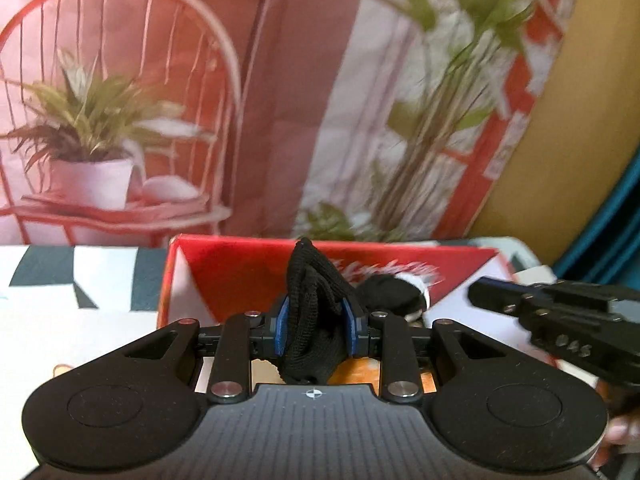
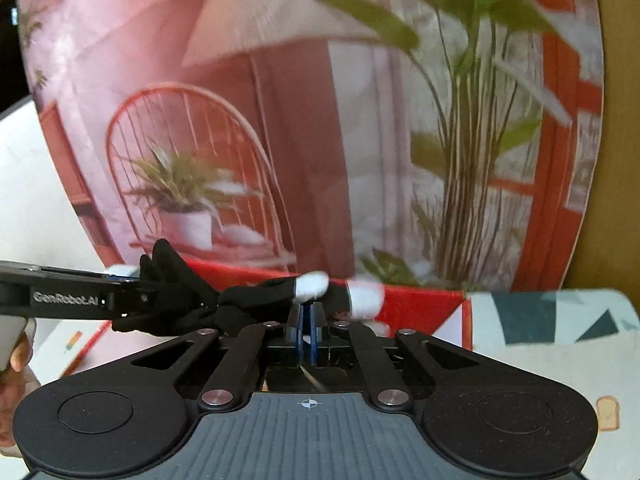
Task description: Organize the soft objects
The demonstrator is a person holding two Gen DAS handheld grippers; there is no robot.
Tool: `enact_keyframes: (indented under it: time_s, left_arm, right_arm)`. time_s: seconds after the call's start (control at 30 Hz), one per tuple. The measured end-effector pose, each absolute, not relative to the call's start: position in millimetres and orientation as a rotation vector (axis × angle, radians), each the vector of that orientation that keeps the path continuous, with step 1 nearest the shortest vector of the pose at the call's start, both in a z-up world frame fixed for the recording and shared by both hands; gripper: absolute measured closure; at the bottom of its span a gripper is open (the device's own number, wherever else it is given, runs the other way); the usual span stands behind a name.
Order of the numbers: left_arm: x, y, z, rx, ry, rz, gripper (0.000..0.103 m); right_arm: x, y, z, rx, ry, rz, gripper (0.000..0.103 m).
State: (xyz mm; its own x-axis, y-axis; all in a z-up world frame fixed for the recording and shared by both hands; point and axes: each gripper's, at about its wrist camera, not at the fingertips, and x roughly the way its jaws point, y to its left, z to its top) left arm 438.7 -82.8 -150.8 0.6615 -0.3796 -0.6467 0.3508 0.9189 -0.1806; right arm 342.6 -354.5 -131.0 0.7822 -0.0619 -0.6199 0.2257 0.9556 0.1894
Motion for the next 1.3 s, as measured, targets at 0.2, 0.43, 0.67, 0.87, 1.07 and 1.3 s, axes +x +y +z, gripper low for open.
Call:
enact_keyframes:
  time_s: [0.2, 0.43, 0.67, 0.87, 1.07, 1.3]
  left_arm:
    - [452.7, -77.0, -165.5, -0.016, 0.783, -0.379, 0.046]
    - [441.9, -72.9, -147.4, -0.036, 0.736, -0.389, 0.027]
    - [405.2, -67.2, -121.5, 0.057, 0.678, -0.406, 0.014]
    - [380.7, -36.0, -86.5, 0.163, 0.629, -0.402, 0.012]
    - [358.4, -6.3, -60.6, 0.256, 0.59, -0.386, 0.01]
    - [349.7, 7.3, -20.3, 0.365, 0.504, -0.383, 0.01]
  right_arm:
    - [345.2, -356.0, -143.6, 0.264, 0.692, -0.177, 0.097]
    - [334.4, -351.1, -134.6, 0.271, 0.677, -0.16, 0.092]
    - [314.9, -336.3, -126.7, 0.252, 0.666, -0.154, 0.082]
    - [296.2, -323.1, -115.4, 0.224, 0.666, -0.159, 0.038]
    - [275.0, -317.0, -98.8, 0.21, 0.635, -0.146, 0.005]
    - [259.4, -309.8, -91.1, 0.208, 0.628, -0.158, 0.001]
